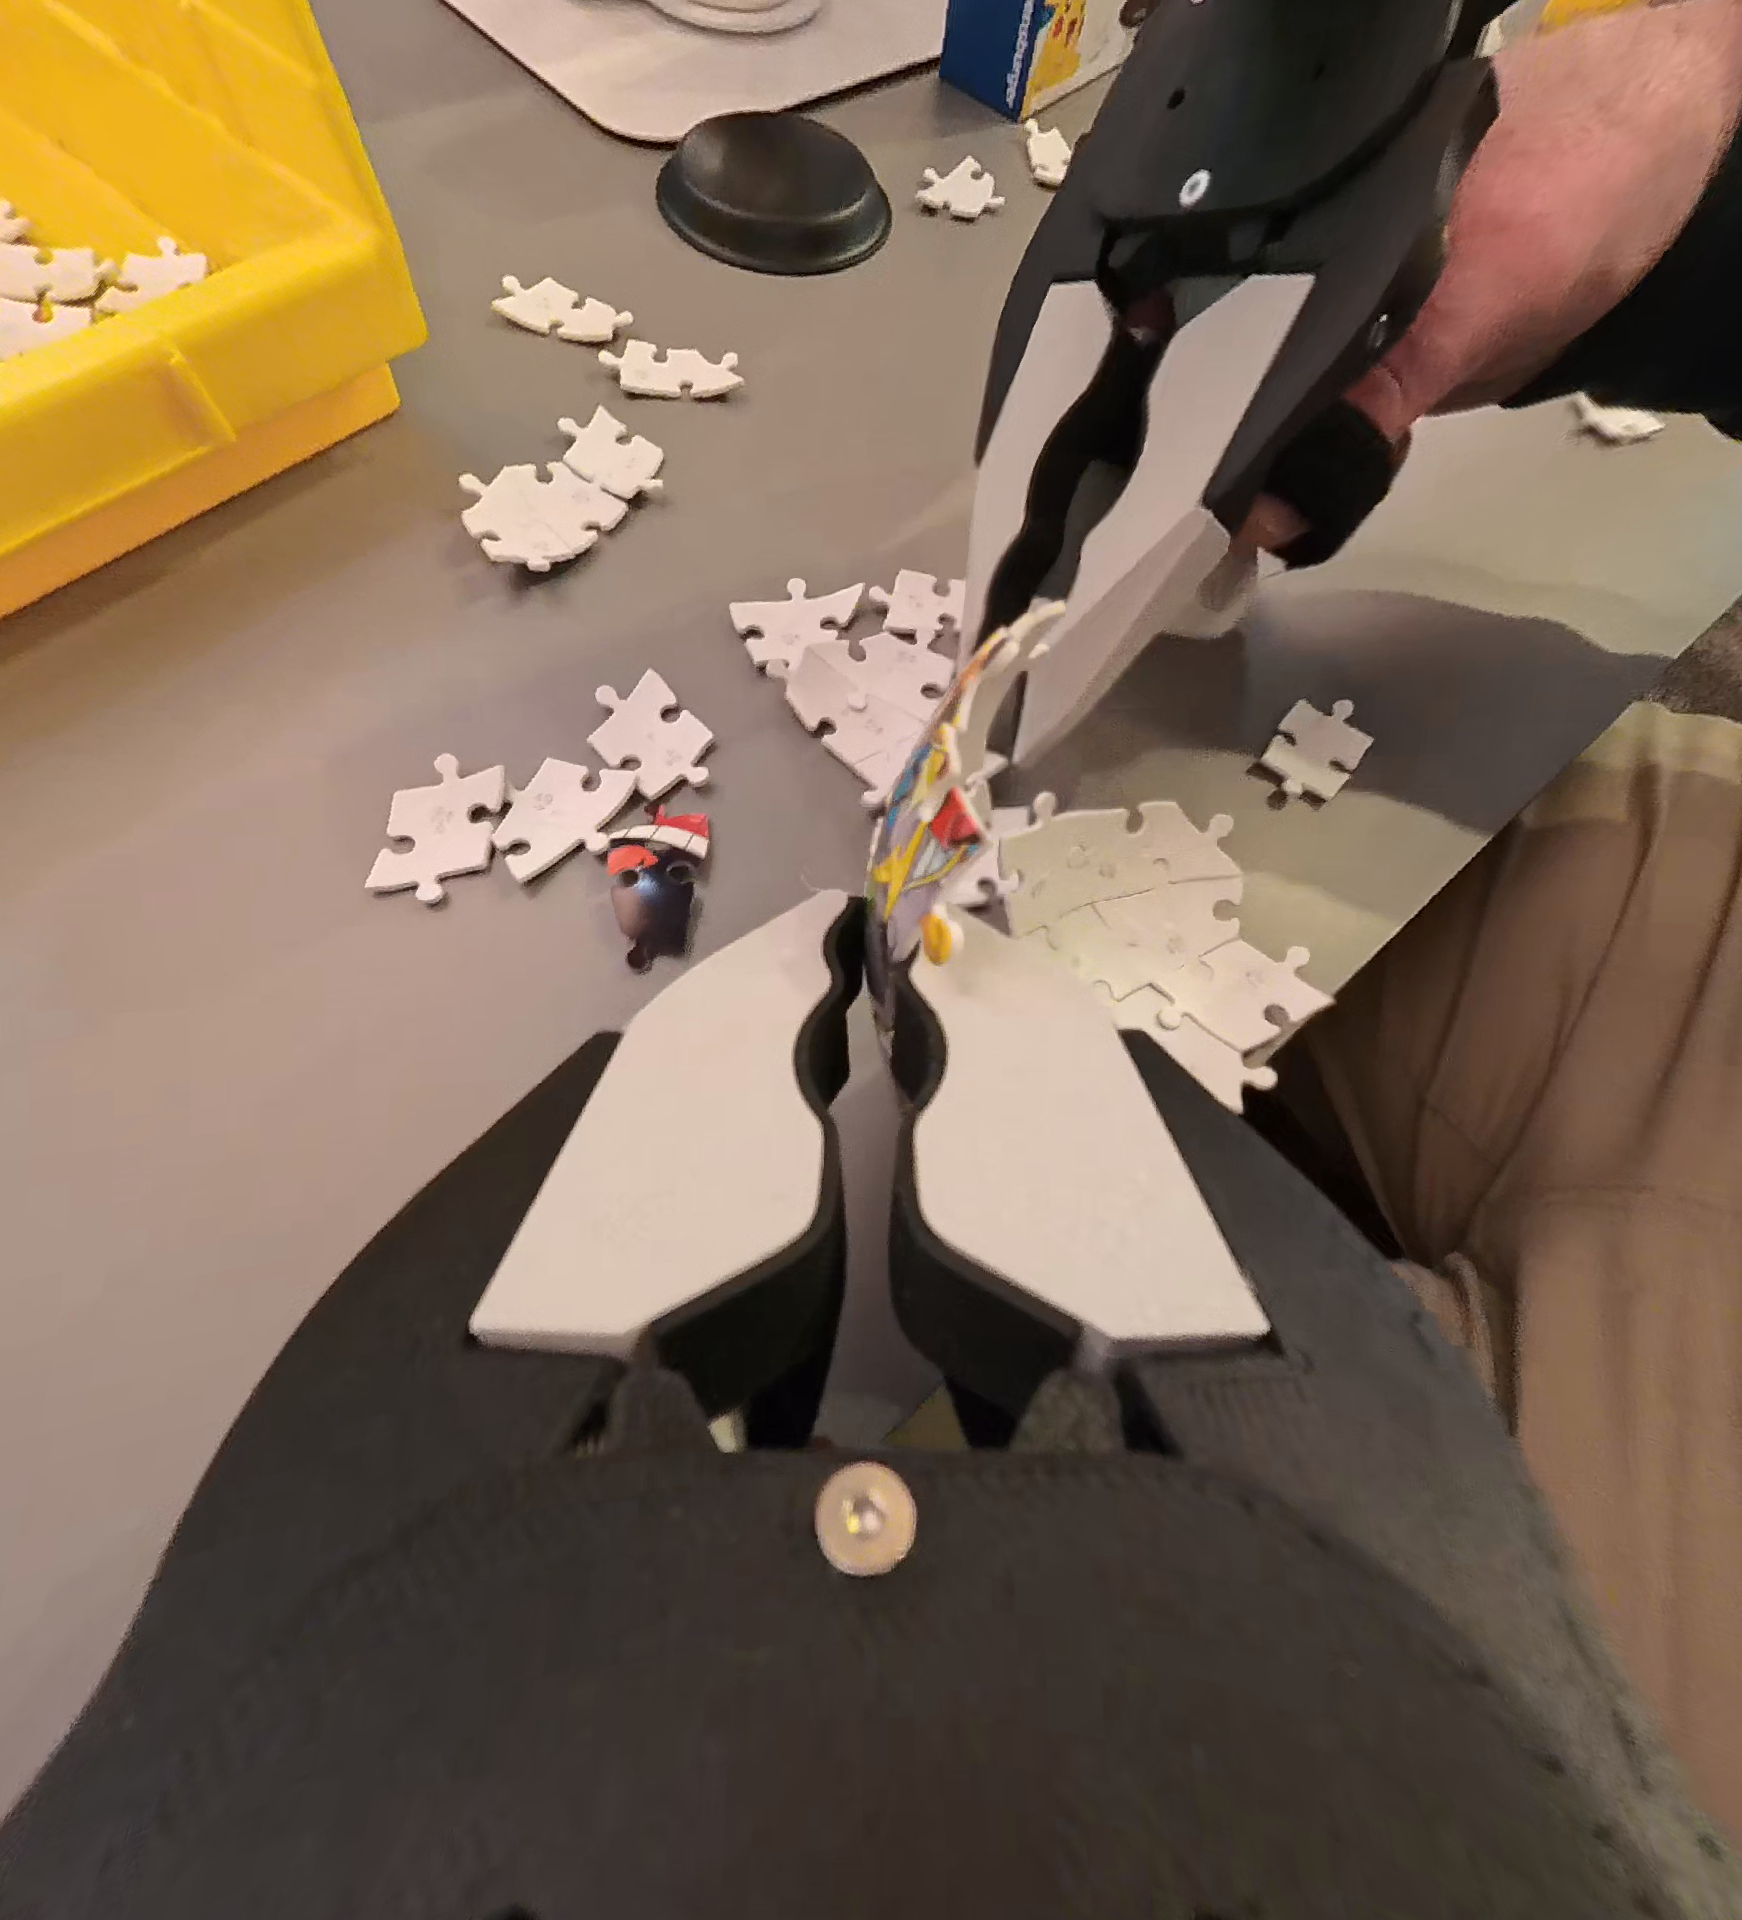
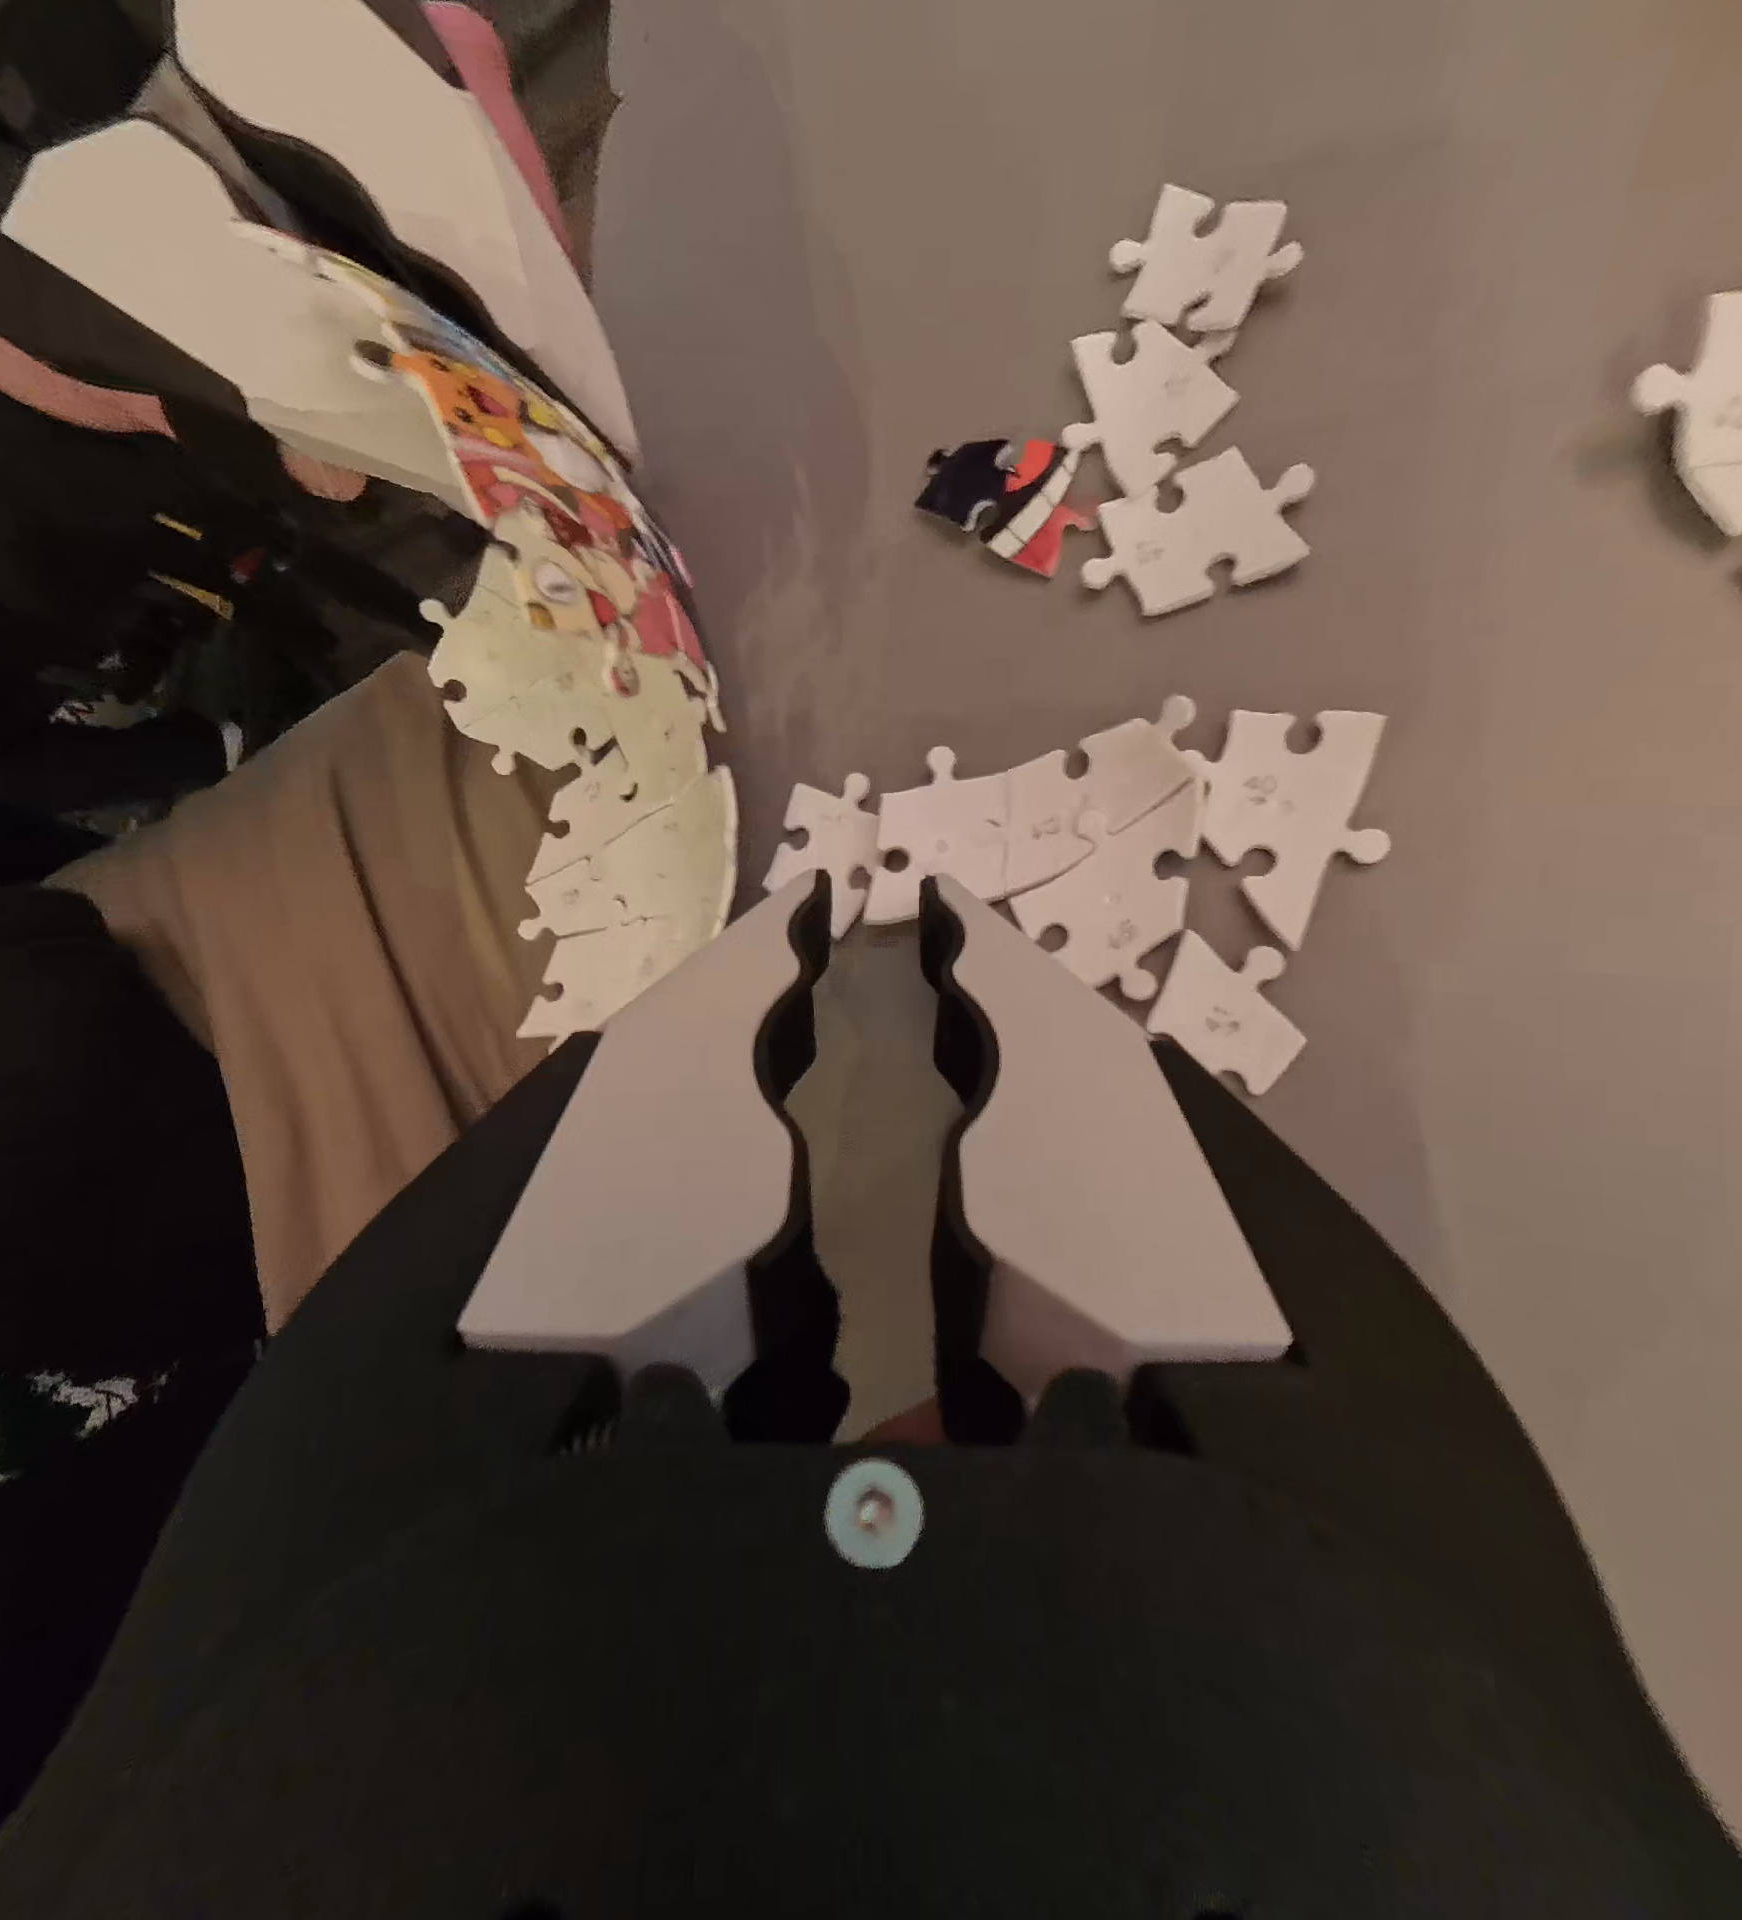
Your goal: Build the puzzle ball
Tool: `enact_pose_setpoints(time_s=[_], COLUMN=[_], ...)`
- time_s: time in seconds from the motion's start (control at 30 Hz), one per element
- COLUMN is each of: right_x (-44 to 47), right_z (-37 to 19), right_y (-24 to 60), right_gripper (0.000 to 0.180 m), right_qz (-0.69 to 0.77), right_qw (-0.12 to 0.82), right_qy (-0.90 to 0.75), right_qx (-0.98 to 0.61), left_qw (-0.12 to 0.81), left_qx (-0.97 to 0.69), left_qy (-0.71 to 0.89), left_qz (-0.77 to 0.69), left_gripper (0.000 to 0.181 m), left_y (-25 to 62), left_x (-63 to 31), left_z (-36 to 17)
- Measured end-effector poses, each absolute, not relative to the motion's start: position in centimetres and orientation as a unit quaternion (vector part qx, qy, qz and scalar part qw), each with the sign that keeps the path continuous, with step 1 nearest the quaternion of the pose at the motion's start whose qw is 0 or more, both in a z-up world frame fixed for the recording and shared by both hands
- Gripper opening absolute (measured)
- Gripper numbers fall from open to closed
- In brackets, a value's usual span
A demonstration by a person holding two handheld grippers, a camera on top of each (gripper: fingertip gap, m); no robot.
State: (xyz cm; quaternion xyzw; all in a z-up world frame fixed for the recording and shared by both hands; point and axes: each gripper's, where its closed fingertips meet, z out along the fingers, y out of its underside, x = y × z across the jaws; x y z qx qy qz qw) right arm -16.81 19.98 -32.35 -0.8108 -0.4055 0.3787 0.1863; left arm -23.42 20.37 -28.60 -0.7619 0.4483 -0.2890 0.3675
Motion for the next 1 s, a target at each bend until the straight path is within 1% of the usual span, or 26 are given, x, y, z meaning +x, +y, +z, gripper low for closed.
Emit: enact_pose_setpoints(time_s=[0.13,0.23,0.5,0.57,0.67,0.77,0.87,1.0], right_x=[-16.5,-16.5,-14.9,-14.8,-15.7,-16.5,-17.1,-18.0], right_z=[-33.1,-33.7,-33.8,-32.8,-32.0,-32.4,-33.4,-33.8], right_y=[21.0,21.9,25.7,25.7,23.0,20.8,19.6,18.9], right_gripper=[0.009,0.000,0.000,0.007,0.017,0.021,0.030,0.040], right_qz=[0.366,0.336,0.261,0.256,0.271,0.255,0.246,0.230], right_qw=[0.194,0.211,0.258,0.276,0.249,0.226,0.212,0.227], right_qy=[-0.395,-0.405,-0.401,-0.406,-0.443,-0.482,-0.492,-0.482], right_qx=[-0.820,-0.824,-0.839,-0.832,-0.817,-0.807,-0.808,-0.814], left_qw=[0.366,0.363,0.359,0.358,0.355,0.350,0.350,0.344], left_qx=[-0.766,-0.769,-0.770,-0.768,-0.764,-0.761,-0.758,-0.758], left_qy=[0.439,0.438,0.440,0.443,0.451,0.458,0.461,0.463], left_qz=[-0.292,-0.291,-0.290,-0.292,-0.294,-0.296,-0.301,-0.304], left_gripper=[0.003,0.003,0.003,0.003,0.003,0.003,0.003,0.002], left_y=[20.9,21.0,21.2,21.2,21.3,21.3,21.4,21.9], left_x=[-24.3,-24.6,-24.9,-24.9,-25.0,-25.2,-25.7,-26.6], left_z=[-28.8,-29.1,-29.5,-29.5,-29.4,-29.4,-29.3,-29.8])
